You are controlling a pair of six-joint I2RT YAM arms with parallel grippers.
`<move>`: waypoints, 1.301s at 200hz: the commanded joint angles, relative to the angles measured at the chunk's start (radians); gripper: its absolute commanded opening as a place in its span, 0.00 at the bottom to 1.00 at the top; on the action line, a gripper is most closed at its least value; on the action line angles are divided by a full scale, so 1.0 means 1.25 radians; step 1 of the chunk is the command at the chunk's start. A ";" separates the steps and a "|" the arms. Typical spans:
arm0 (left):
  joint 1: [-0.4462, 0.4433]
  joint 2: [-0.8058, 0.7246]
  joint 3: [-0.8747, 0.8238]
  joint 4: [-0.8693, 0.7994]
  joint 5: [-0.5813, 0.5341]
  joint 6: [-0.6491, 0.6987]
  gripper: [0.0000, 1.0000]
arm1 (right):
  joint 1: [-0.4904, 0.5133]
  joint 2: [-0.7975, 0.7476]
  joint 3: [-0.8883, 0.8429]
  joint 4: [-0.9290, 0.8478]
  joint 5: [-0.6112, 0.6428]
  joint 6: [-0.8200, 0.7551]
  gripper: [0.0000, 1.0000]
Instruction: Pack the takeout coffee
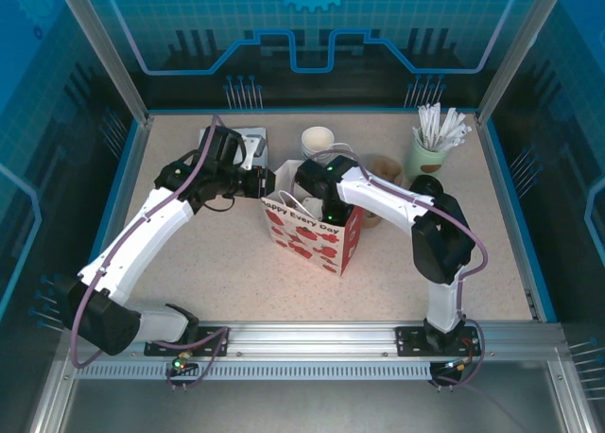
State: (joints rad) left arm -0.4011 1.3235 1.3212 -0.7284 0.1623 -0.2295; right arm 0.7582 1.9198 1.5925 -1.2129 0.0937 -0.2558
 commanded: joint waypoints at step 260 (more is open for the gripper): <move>-0.019 -0.022 -0.006 0.024 0.036 0.018 0.18 | -0.031 -0.116 0.018 0.050 -0.107 0.086 1.00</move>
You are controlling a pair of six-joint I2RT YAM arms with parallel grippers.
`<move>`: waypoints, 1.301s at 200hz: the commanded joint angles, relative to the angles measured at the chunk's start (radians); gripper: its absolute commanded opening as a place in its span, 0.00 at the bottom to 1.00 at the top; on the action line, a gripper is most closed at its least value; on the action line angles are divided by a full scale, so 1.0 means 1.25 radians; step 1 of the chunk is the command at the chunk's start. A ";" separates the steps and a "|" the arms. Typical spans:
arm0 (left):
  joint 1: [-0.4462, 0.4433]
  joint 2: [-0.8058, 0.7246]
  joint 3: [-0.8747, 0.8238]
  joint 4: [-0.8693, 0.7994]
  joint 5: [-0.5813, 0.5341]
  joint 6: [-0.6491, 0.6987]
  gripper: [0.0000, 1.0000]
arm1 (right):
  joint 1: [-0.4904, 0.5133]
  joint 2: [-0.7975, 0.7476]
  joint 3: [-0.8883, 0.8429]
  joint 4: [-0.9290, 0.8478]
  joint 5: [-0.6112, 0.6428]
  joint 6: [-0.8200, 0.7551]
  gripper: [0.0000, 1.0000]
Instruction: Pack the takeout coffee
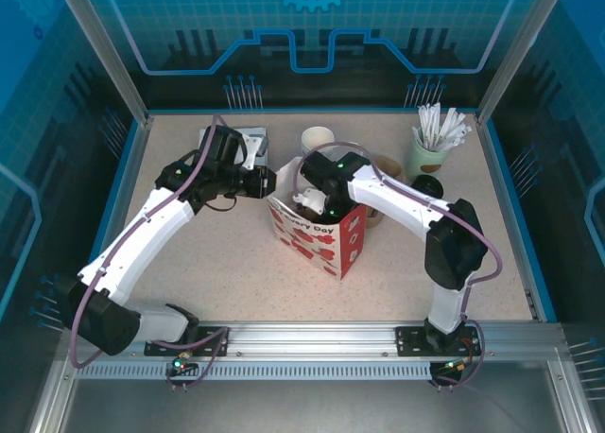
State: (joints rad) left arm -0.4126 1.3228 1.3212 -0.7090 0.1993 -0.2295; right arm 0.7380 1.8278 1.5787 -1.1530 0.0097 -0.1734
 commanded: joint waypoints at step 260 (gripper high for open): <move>-0.025 -0.021 0.008 0.004 -0.024 0.004 0.43 | -0.196 -0.279 0.285 -0.103 0.032 0.124 0.84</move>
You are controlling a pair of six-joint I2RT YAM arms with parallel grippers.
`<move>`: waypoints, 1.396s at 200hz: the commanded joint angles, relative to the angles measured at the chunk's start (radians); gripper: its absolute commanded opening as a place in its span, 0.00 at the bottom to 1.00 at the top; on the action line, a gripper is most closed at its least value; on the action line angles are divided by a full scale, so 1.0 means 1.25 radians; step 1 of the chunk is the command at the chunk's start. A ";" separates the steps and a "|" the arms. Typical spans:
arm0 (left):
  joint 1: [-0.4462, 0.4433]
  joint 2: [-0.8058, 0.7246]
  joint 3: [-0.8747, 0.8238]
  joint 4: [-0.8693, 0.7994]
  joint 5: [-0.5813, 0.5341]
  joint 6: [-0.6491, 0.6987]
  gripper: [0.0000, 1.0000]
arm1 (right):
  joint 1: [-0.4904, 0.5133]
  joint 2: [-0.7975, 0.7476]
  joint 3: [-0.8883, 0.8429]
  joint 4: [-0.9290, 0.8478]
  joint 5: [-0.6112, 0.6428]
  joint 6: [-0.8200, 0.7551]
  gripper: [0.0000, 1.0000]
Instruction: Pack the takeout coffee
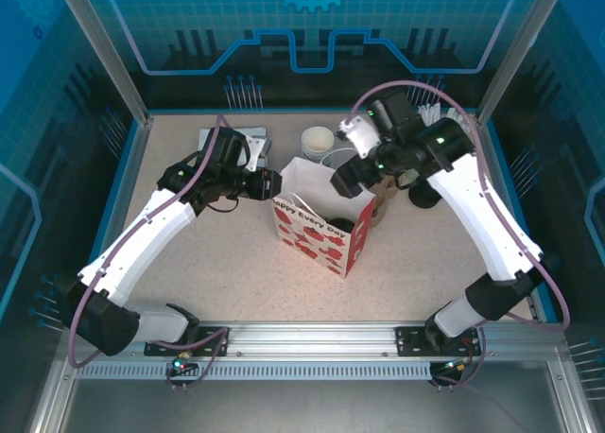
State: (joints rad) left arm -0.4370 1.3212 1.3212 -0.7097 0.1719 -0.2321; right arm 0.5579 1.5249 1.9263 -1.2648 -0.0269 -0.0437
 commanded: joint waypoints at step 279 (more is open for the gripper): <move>0.028 -0.262 -0.143 0.031 -0.100 -0.022 0.87 | -0.524 0.100 -0.276 0.402 0.174 0.306 0.40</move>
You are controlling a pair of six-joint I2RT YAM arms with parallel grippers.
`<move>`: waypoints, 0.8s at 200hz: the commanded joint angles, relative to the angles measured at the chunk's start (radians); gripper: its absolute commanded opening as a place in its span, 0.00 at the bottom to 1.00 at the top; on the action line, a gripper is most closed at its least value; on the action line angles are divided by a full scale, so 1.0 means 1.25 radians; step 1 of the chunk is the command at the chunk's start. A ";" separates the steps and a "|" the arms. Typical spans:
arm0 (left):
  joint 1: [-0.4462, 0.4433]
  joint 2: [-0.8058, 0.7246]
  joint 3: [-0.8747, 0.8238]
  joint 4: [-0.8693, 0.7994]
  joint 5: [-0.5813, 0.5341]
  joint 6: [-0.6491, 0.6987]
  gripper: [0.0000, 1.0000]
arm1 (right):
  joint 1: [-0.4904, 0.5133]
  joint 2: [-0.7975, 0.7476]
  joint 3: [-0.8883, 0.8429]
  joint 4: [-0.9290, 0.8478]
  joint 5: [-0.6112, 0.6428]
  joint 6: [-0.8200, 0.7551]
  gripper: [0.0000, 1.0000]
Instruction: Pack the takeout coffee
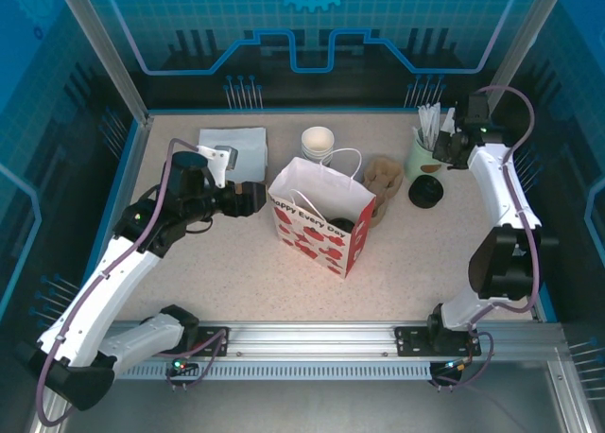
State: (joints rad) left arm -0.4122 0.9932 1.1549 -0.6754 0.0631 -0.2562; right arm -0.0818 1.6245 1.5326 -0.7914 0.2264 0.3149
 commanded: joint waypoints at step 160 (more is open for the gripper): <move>0.009 0.026 -0.003 0.003 -0.011 0.004 0.88 | -0.026 0.171 0.174 0.047 -0.039 -0.019 0.39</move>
State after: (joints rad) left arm -0.4095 1.0183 1.1545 -0.6758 0.0628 -0.2562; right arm -0.0948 1.8072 1.7103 -0.7609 0.1818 0.3092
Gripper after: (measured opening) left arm 0.876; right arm 0.394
